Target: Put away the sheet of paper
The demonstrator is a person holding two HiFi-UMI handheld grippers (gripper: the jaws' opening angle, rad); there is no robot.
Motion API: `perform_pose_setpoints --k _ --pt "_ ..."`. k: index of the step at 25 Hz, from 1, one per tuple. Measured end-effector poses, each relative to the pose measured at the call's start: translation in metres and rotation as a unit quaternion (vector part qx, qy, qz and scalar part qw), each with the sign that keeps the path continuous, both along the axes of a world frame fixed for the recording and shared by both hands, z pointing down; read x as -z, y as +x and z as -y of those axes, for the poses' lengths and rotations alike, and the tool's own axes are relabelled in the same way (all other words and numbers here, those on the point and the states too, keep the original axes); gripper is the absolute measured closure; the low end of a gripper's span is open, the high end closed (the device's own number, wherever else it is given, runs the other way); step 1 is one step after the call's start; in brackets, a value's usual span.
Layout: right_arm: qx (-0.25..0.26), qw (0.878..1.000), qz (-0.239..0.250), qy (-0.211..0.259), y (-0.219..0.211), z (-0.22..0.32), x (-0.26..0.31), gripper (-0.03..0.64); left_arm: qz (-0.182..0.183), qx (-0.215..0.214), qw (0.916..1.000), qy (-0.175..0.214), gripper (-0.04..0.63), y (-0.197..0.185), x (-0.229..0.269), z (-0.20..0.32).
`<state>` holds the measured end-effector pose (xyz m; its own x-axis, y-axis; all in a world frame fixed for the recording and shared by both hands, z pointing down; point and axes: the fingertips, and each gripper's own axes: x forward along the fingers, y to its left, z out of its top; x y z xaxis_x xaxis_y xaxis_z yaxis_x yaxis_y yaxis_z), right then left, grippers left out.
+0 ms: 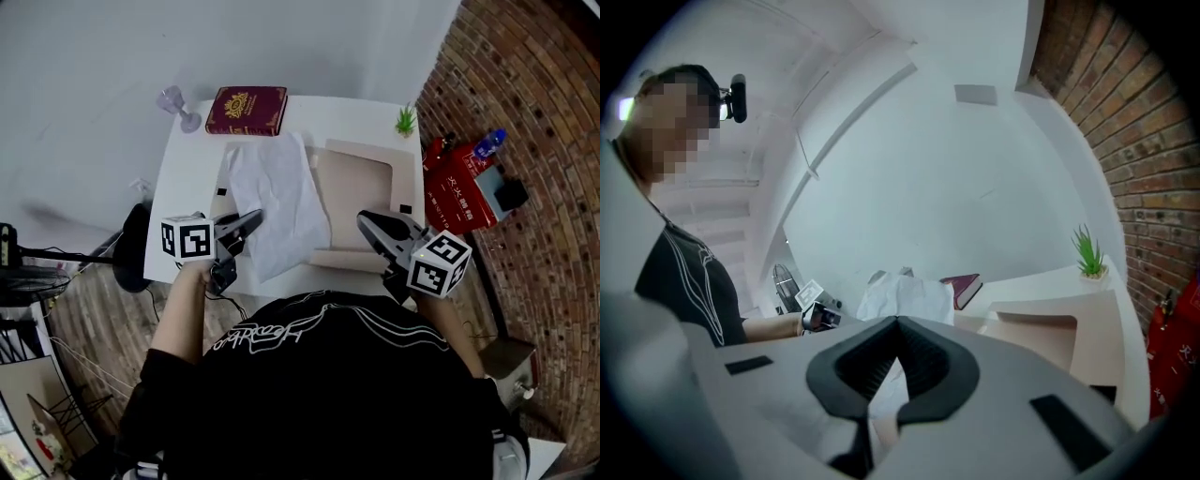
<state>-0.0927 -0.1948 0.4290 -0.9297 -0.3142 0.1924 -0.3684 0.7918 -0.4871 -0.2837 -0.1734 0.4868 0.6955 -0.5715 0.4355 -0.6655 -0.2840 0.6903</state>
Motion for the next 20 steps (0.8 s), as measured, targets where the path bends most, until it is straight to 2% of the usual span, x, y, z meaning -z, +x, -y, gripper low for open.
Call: perform_pose_setpoints --k 12,20 --pt "-0.095 0.995 -0.007 -0.011 0.003 -0.001 0.007 0.615 0.012 -0.054 0.9959 -0.072 0.563 -0.010 -0.052 0.029" --pt "-0.130 0.991 -0.020 -0.011 0.007 -0.011 0.005 0.615 0.016 -0.087 0.9924 -0.085 0.563 -0.006 -0.072 0.041"
